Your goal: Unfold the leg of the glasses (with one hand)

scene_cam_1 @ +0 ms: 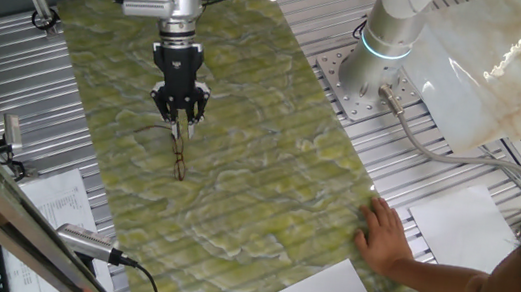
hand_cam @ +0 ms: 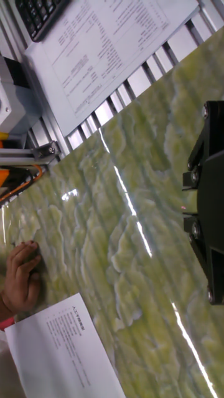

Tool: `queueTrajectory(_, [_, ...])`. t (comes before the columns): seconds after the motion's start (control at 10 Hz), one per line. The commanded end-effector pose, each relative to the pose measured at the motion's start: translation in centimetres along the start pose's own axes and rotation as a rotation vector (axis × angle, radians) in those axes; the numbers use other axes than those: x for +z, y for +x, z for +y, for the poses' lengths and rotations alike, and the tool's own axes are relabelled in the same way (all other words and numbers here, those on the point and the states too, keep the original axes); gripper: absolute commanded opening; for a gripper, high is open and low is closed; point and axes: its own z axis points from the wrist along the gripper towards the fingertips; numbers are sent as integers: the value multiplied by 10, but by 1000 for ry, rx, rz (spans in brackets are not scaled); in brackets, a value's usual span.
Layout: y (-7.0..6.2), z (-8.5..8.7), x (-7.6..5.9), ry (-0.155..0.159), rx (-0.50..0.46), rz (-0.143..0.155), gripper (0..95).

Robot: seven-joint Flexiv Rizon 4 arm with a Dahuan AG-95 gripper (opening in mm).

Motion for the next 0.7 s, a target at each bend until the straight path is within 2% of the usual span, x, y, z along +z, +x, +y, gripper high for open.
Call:
queueTrajectory(0.1, [0, 0, 2, 3, 17, -1, 190])
queueTrajectory(0.3, [-6, 1, 6, 7, 60, 9, 190])
queueTrajectory(0.4, [-20, 3, 15, 34, 87, 73, 190])
queueTrajectory(0.6, [-34, 7, 26, 68, 125, 184, 190])
queueTrajectory(0.7, [-37, 8, 28, 80, 125, 216, 190])
